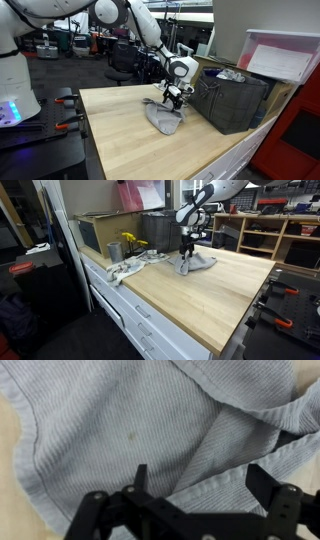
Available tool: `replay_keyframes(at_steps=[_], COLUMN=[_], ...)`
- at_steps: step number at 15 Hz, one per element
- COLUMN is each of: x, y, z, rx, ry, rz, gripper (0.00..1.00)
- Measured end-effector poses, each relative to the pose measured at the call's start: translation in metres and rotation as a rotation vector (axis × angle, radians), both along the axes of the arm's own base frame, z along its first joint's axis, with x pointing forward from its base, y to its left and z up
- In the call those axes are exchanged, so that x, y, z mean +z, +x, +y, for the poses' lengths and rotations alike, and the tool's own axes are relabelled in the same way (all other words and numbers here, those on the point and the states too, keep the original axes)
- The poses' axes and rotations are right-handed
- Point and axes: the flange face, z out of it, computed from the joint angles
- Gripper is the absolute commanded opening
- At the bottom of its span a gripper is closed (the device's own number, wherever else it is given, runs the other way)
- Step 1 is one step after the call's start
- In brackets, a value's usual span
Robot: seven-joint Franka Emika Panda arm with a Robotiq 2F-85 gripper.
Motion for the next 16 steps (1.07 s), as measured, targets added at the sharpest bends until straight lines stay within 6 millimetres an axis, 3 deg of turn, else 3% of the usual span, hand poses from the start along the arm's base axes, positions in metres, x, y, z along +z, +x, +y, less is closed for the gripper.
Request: replay_keyframes(at_steps=[2, 3, 6, 14, 16], x=[-0.003, -0.004, -0.003, -0.002, 0.0], y=[0.001, 0.004, 0.014, 0.025, 0.027], z=[0.003, 0.006, 0.014, 0.017, 0.019], rx=[-0.066, -0.094, -0.149, -0.169, -0.164], ry=[0.013, 0.024, 0.046, 0.045, 0.04], rz=[0.01, 0.01, -0.004, -0.029, -0.034], gripper=[0.96, 0.74, 0.63, 0.0, 0.0])
